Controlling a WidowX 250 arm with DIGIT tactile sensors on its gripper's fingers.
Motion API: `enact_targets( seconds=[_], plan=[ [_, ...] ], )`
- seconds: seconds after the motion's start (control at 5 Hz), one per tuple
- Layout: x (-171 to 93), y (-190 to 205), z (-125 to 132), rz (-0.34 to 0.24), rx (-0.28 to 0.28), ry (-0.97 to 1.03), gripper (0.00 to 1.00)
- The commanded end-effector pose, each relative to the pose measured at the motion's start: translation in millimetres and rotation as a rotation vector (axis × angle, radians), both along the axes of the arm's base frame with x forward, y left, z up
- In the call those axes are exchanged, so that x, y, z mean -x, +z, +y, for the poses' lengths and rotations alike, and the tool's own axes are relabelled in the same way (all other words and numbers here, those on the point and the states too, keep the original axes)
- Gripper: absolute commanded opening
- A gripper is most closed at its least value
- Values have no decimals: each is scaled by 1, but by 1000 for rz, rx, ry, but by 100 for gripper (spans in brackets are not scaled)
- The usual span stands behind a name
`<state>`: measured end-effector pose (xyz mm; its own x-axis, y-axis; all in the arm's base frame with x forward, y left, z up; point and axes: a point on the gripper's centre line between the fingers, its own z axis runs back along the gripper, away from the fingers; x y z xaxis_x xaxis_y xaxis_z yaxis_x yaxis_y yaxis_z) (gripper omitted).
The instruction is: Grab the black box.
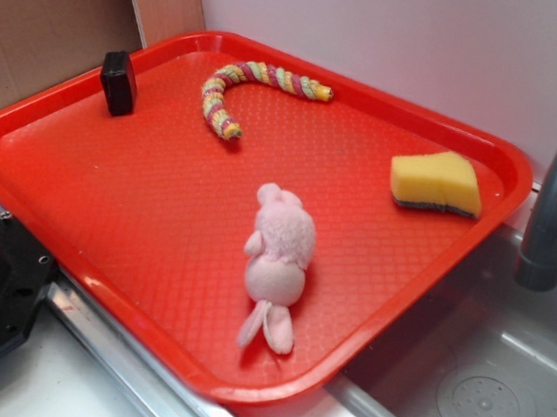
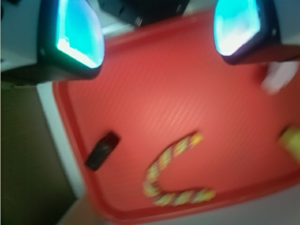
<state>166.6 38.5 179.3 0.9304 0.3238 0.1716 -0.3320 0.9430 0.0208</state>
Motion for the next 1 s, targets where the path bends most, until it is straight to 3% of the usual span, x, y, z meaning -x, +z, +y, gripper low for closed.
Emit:
enact_targets(
  seconds=[0.0,0.2,0.4,0.8],
  plan=[
    [-27,-39,70,-20,1,157,100],
    [-40,-57,91,5,20,164,100],
    [-60,-68,96,39,13,160,100],
    [-80,-82,95,100,68,211,100]
  ],
)
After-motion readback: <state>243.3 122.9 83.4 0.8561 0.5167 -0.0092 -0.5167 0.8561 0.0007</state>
